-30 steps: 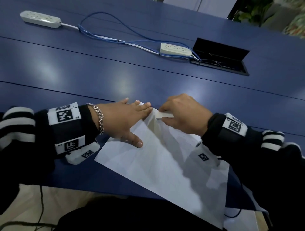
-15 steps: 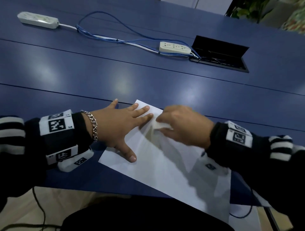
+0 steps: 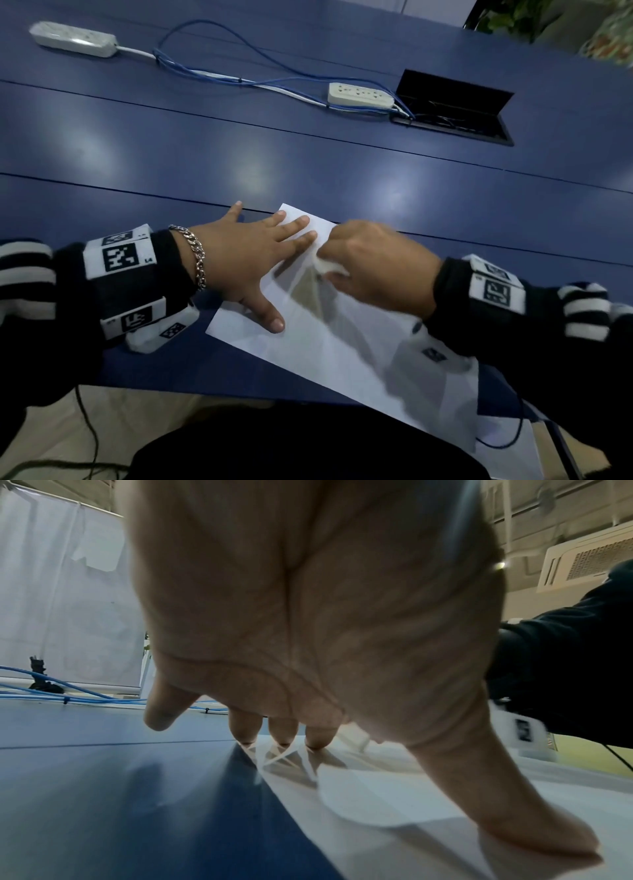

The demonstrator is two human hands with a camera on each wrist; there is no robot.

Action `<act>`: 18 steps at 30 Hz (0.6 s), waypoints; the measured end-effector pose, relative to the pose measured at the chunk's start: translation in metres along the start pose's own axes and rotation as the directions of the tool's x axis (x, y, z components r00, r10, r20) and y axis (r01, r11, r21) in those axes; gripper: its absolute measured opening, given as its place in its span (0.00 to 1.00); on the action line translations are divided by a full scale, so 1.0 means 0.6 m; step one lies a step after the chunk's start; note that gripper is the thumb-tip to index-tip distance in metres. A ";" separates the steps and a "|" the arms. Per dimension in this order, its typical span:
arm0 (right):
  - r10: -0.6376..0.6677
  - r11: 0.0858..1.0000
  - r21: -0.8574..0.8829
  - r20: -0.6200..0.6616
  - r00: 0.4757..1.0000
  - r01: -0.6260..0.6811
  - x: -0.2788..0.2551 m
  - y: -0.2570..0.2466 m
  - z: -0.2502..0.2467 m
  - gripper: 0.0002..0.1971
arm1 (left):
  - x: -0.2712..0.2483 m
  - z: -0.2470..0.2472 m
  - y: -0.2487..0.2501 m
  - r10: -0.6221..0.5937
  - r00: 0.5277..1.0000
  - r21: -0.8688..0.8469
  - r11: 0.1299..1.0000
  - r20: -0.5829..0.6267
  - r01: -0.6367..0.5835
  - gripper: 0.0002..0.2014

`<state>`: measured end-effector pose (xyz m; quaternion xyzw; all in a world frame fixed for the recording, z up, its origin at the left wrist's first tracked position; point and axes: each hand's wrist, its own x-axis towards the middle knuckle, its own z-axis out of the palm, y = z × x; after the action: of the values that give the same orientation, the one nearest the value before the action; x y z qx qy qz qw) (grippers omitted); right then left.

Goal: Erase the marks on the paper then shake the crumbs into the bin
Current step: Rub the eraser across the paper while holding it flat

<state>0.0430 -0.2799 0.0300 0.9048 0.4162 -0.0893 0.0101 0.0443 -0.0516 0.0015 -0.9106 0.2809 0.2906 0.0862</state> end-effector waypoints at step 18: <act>0.080 0.987 0.142 -0.023 0.997 -0.076 0.008 0.023 0.002 0.14 | 0.008 -0.002 0.002 0.044 0.999 -0.017 0.999 0.005 -0.044 0.72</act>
<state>0.0565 -0.2857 0.0272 0.9200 0.3734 -0.1051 -0.0563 0.0476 -0.0551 -0.0003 -0.9042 0.2980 0.2972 0.0729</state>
